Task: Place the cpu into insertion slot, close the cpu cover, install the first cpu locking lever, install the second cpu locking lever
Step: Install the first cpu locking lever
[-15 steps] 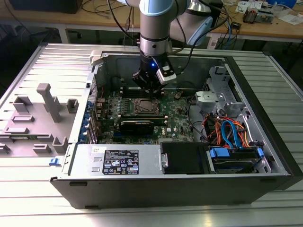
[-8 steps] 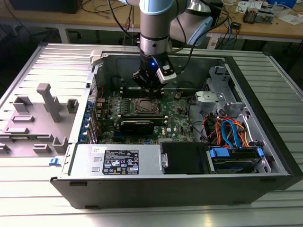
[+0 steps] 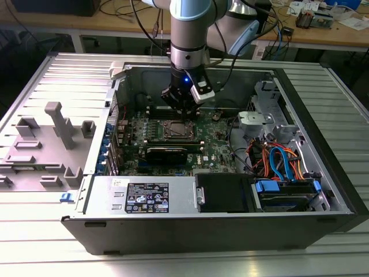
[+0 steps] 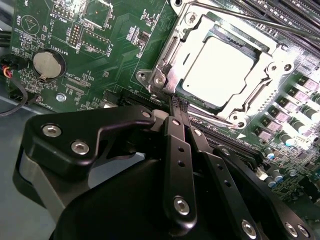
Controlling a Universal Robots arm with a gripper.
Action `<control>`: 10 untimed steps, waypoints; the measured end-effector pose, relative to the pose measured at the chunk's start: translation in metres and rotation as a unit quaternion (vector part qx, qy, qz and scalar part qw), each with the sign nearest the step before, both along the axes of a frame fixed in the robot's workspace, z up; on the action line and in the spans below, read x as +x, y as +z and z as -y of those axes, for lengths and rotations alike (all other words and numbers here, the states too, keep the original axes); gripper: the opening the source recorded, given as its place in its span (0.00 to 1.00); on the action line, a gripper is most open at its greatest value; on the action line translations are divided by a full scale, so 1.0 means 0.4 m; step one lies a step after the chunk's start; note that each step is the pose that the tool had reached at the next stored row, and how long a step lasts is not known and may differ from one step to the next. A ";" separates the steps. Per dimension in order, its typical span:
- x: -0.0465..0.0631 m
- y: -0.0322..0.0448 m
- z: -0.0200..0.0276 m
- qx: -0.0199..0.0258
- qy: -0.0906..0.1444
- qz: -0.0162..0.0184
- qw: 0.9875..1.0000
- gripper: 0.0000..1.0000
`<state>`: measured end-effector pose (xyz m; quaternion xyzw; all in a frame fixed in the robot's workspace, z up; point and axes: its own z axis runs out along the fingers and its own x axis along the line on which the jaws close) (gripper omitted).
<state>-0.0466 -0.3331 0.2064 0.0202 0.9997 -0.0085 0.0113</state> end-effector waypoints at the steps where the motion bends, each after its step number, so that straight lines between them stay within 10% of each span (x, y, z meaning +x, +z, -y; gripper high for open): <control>1: 0.000 -0.001 0.001 0.000 0.000 0.000 1.000 0.11; 10: 0.000 -0.006 0.003 0.000 0.000 0.000 1.000 0.11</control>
